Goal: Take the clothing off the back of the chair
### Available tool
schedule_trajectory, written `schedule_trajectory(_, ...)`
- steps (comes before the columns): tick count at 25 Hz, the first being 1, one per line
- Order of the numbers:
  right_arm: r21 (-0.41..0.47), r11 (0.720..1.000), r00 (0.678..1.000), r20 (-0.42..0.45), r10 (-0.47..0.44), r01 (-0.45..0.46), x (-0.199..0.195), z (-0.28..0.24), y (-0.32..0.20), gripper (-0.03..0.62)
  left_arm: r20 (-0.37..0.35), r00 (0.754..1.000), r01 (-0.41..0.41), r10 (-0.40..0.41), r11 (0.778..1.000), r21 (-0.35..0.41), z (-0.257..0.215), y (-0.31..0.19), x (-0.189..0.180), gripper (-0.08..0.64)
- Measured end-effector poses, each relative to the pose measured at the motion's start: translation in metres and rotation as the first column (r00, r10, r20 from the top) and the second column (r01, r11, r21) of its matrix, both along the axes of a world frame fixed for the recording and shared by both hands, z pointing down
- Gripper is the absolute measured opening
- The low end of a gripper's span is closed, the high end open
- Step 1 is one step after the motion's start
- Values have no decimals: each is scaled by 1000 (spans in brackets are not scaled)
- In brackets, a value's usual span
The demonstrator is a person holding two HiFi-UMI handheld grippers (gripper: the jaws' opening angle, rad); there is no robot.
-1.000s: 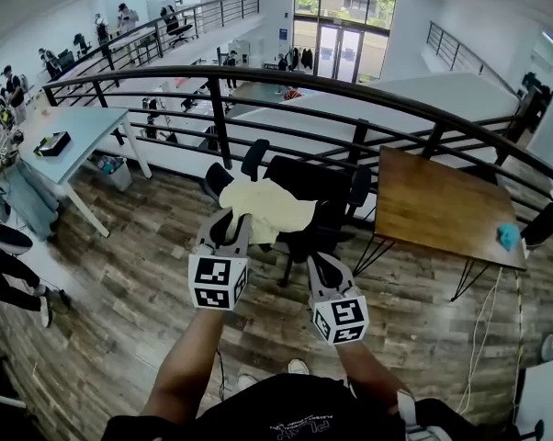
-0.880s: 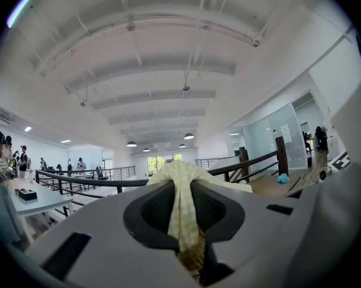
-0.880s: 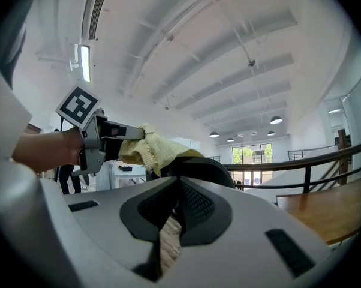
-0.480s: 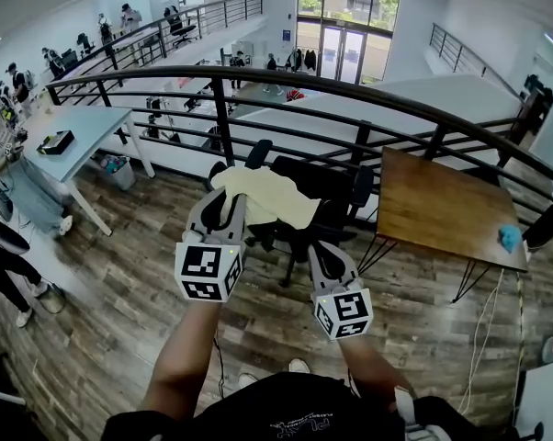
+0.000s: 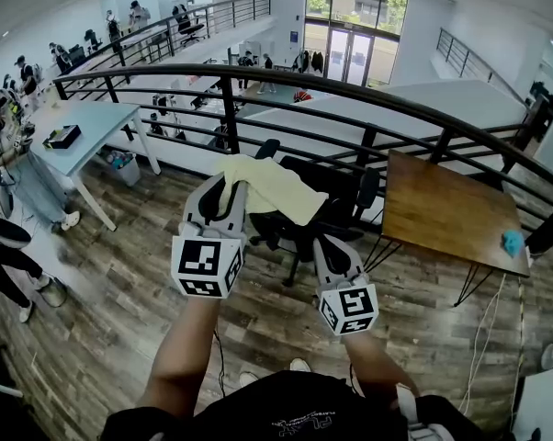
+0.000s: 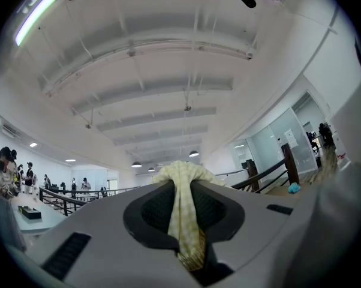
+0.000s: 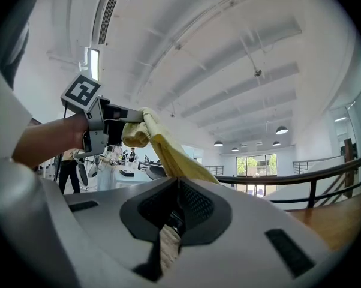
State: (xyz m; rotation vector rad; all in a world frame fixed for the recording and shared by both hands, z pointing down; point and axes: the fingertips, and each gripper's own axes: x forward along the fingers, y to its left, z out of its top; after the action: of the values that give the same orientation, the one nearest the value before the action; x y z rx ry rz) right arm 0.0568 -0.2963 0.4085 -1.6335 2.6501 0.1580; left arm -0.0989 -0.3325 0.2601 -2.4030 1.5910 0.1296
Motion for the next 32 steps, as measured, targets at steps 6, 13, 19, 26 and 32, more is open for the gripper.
schedule_trajectory(6, 33, 999, 1000, -15, -6, 6, -8, -17, 11, 23, -8, 1000, 4, -4, 999, 35, -16, 14, -11, 74)
schedule_trajectory(13, 57, 998, 1000, 3, -7, 7, -25, -27, 28, 23, -1, 1000, 6, -6, 995, 98, -34, 41, -28, 74)
schedule_trajectory(19, 65, 998, 1000, 11, 15, -15, -41, -26, 43, 23, 13, 1000, -15, 13, 994, 106, -30, 63, -38, 74)
schedule_trajectory(26, 65, 995, 997, 26, 73, -74, -45, -12, 68, 23, 16, 998, -58, 57, 995, 80, -2, 89, -45, 74)
schedule_trajectory(32, 47, 994, 994, 43, 96, -98, -40, -4, 79, 23, 13, 998, -56, 55, 996, 65, 8, 105, -48, 74)
